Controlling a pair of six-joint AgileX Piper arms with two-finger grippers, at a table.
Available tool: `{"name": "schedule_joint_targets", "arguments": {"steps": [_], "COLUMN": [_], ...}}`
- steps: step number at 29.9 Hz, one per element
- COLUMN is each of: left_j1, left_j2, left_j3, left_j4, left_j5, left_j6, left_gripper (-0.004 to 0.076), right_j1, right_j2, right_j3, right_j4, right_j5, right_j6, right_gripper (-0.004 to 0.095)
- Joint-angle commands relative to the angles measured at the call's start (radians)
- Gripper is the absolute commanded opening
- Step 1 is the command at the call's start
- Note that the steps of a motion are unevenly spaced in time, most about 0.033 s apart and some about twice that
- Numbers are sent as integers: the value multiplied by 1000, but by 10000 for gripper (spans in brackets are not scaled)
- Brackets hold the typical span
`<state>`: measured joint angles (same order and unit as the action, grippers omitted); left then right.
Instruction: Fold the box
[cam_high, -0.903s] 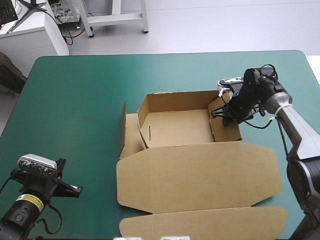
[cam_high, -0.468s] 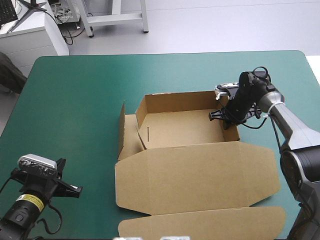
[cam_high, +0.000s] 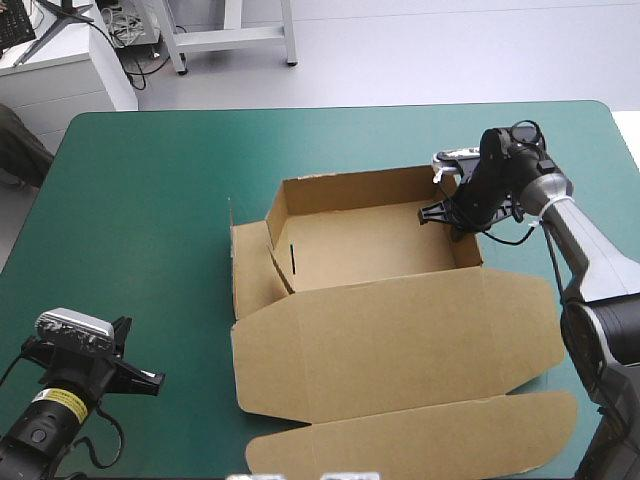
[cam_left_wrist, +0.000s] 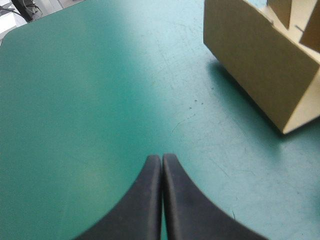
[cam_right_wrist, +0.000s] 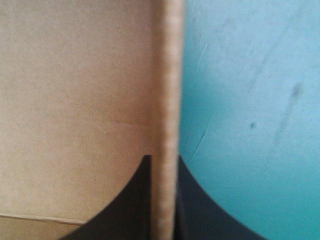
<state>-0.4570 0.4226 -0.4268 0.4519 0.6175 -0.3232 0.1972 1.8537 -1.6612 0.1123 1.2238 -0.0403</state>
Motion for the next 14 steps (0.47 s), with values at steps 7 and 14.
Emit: {"name": "schedule_joint_targets", "arguments": {"steps": [7,14], "left_j1": [1,1], "left_j2": [6,6], "left_j3": [-24,-24], "left_j4": [22,18], "left_j5": [-102,-148], "left_j6": [-9,-10], "left_gripper": [-10,6], "right_j1": [-3,-3], "right_j2": [-245,-413], "right_j3": [-107,-105], "right_j4": [-22,-118], "right_j5": [30,30], "right_j6": [24,40], "right_gripper": [-20,-20]}}
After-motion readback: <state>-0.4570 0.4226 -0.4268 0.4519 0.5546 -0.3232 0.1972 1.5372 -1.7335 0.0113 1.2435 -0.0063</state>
